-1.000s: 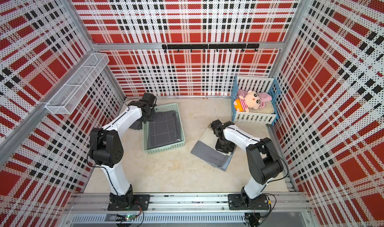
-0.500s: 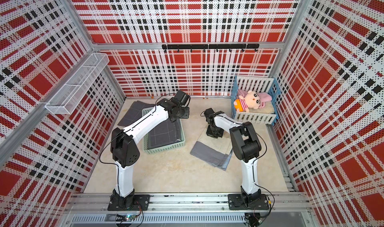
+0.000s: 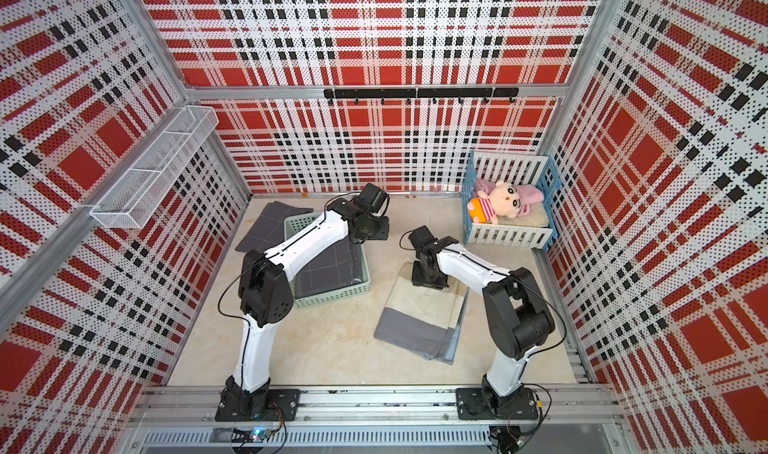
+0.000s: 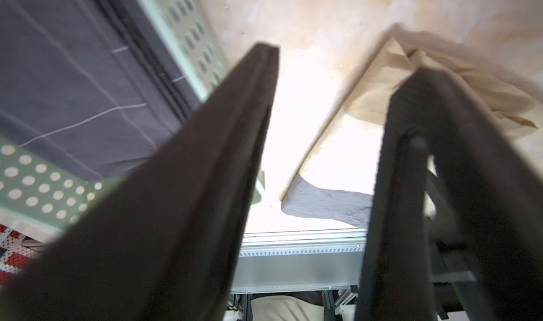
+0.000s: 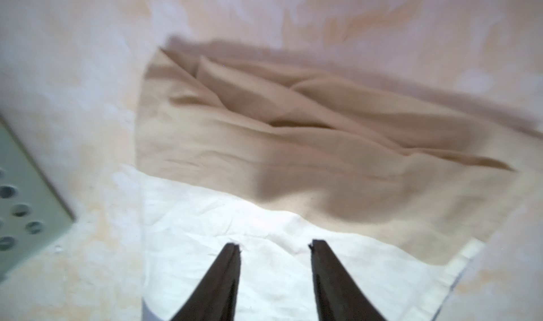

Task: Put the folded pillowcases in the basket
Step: Move the basket to the center of the board, then pick up the pillowcase at the center of the board.

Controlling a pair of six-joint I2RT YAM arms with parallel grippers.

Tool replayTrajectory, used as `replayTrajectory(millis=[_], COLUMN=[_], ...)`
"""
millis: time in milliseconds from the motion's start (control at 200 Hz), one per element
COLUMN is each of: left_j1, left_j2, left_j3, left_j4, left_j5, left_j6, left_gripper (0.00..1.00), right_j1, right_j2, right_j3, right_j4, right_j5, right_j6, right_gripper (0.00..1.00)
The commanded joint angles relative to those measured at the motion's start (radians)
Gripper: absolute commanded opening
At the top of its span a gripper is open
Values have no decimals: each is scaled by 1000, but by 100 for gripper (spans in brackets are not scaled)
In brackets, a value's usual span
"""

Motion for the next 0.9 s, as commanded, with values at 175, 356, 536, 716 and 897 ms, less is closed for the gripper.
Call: replayTrajectory(millis=[175,356,536,716,897], left_j1=[-111,-135,-137,-131,-124], left_j2=[149,186,197,183,218], left_j3=[68,23,-34,-95,-87], left_j4=[14,11,6,9,16], left_j5=[116,122,90,69,64], left_j6=[-2,-14,-27,-13,0], left_gripper=[49,48,40,27,4], right_j1=[-1,2,33,65,79], right_j2=[-229,-352,-399,-412,-405], right_j3=[-233,-341,-380,-426,-436], right_j4=[-107,-122,-152,-146,-158], right_j5=[-36,-45,-52,-69,-62], right_j6=[201,267,305,340,353], right_gripper=[71,78,78,79,80])
